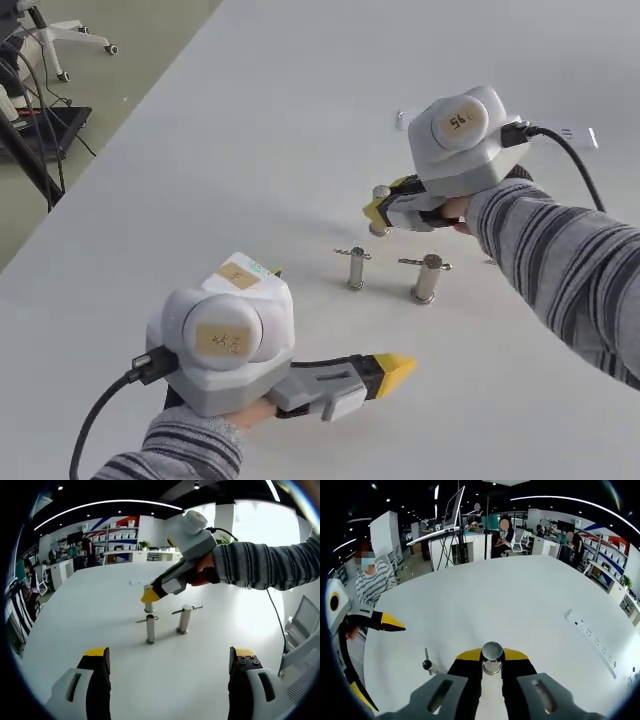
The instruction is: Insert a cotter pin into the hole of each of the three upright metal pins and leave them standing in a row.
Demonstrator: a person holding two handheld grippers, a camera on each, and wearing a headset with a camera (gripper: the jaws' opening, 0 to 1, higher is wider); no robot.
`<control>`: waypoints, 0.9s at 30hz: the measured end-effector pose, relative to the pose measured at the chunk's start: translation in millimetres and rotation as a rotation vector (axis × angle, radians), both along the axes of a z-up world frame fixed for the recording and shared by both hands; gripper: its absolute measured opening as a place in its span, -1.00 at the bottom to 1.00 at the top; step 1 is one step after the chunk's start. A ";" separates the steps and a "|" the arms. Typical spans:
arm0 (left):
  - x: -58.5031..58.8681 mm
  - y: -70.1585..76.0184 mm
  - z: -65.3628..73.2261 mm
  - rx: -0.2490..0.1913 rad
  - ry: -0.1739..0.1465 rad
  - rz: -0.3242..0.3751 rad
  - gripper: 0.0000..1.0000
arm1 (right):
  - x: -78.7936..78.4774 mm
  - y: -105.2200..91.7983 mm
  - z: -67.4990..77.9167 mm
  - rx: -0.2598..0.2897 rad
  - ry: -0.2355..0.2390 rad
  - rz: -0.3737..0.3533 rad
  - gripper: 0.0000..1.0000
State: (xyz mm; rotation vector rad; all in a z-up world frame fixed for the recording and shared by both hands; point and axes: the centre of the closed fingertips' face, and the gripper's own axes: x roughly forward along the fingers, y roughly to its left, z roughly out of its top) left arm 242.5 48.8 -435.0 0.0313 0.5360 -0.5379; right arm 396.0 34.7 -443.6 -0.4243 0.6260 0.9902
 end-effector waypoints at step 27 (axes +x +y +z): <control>-5.1 -7.2 3.9 -0.007 0.012 0.015 0.92 | -26.5 -132.7 1.7 -0.074 0.000 -0.166 -0.83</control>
